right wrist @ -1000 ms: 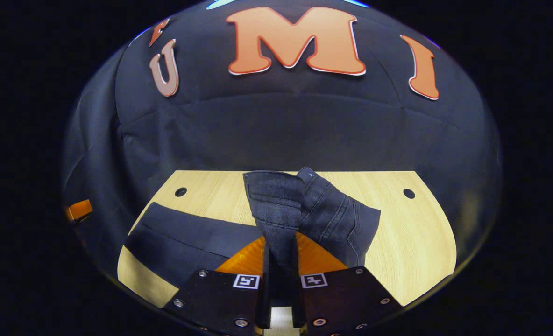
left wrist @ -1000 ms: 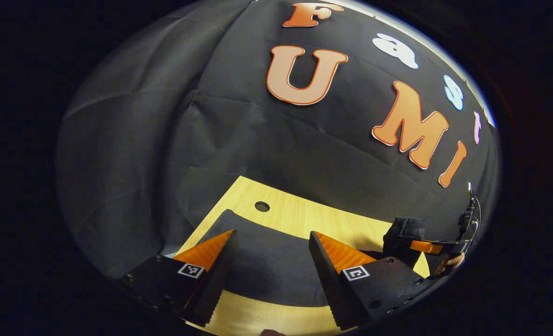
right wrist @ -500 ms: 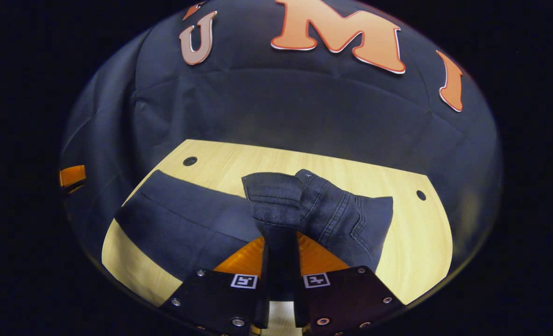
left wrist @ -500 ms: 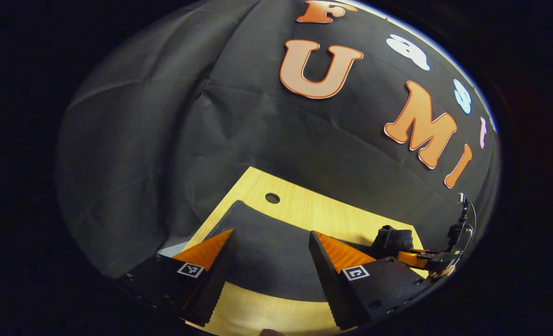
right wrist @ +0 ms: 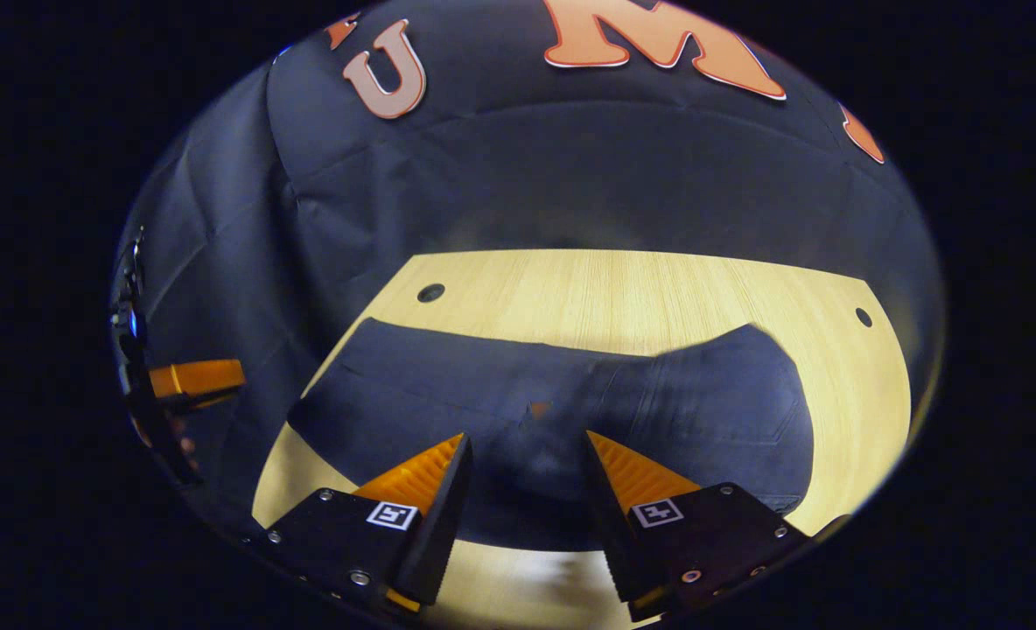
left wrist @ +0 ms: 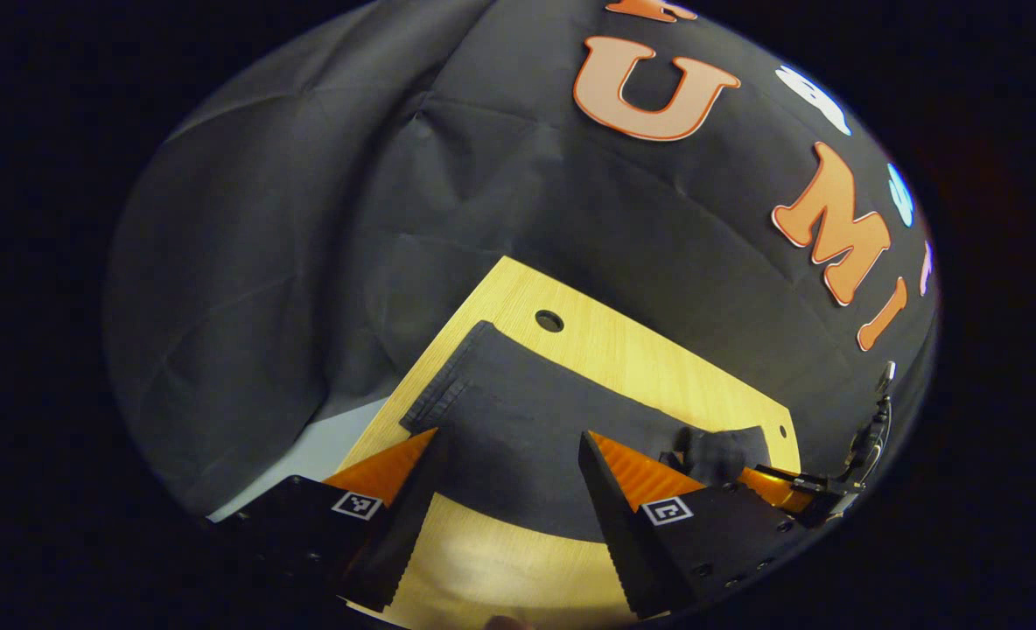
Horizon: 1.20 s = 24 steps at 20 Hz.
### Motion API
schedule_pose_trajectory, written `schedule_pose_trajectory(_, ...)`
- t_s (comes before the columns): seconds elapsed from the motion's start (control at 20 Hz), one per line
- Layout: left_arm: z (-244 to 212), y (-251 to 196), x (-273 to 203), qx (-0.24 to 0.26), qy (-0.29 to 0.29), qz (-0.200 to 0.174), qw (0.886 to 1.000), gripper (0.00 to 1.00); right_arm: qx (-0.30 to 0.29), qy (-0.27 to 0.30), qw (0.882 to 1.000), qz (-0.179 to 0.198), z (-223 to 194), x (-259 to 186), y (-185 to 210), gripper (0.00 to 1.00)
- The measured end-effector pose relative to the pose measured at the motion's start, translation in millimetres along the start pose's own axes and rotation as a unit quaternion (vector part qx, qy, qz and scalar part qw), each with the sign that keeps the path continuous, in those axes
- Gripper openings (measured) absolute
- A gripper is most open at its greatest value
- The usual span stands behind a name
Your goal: Grasp the waist and the cuffs of the jeans and fold them to make the two legs overlap; first hold the waist and fold one-third of the jeans toward the cuffs, then hold the cuffs and fold the remaining one-third in the same direction to finish folding.
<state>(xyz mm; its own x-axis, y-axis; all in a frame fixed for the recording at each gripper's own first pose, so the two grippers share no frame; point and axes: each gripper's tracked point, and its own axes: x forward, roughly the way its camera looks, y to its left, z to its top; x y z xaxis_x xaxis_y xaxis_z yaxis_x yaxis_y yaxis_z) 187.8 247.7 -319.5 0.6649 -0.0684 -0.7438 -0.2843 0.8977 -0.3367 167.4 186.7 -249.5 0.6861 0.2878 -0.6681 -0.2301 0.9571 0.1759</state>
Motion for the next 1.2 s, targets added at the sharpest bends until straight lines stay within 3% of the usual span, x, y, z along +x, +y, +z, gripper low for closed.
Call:
schedule_pose_trajectory(0.05,-4,6,4,-0.004,0.011,0.004,1.000,0.96,0.005,-0.004,1.000,-0.005,2,-3,1,0.69)
schedule_pose_trajectory(0.1,-8,9,10,-0.011,0.024,0.006,1.000,0.86,0.011,-0.010,1.000,-0.006,6,-7,1,0.77)
schedule_pose_trajectory(0.15,-12,15,17,-0.020,0.038,0.010,0.999,0.92,0.014,-0.017,1.000,-0.012,10,-13,-1,0.80)
schedule_pose_trajectory(0.3,-30,34,36,-0.036,0.107,0.038,0.993,0.93,0.015,-0.040,0.998,-0.043,20,-34,-23,0.86)
schedule_pose_trajectory(0.65,-41,68,69,-0.140,0.195,0.086,0.967,0.95,0.042,-0.075,0.990,-0.107,23,-82,-78,0.91)
schedule_pose_trajectory(0.8,-38,84,83,-0.159,0.224,0.119,0.954,0.95,0.052,-0.081,0.987,-0.126,16,-99,-93,0.91)
schedule_pose_trajectory(1.0,-25,93,101,-0.122,0.243,0.133,0.953,0.95,0.068,-0.084,0.984,-0.139,8,-108,-104,0.92)
schedule_pose_trajectory(1.1,-22,92,116,-0.075,0.256,0.129,0.955,0.95,0.077,-0.085,0.983,-0.143,5,-113,-111,0.92)
schedule_pose_trajectory(1.2,-25,97,122,-0.023,0.280,0.139,0.950,0.95,0.080,-0.086,0.982,-0.150,4,-119,-117,0.92)
